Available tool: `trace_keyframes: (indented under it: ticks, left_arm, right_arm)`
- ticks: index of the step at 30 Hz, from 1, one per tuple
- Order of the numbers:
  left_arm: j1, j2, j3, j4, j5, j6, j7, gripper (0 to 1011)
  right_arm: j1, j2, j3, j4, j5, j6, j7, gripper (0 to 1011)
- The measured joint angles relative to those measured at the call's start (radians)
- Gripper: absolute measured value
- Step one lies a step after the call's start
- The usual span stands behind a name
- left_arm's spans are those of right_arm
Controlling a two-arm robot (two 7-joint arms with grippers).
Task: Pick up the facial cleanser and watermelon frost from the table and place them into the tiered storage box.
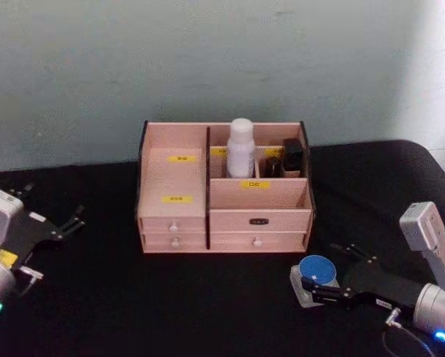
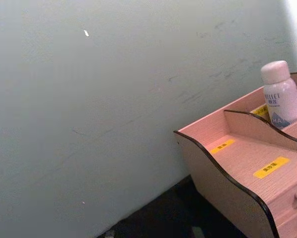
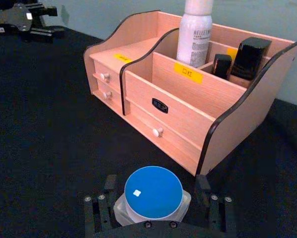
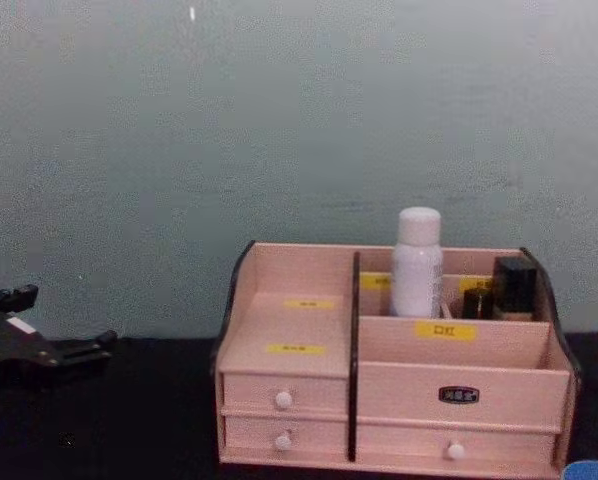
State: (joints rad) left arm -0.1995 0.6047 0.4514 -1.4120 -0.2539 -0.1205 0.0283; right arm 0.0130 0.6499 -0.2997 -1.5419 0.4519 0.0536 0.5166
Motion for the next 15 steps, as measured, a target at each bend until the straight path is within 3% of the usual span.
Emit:
trace_keyframes:
  ticks: [15]
  left_arm:
    - [0.0,0.0,0.0,0.0,0.0,0.0,0.0,1001]
  right_arm:
    - [0.012,-0.003,-0.012,0.018,0.008,0.02,0.012,1000]
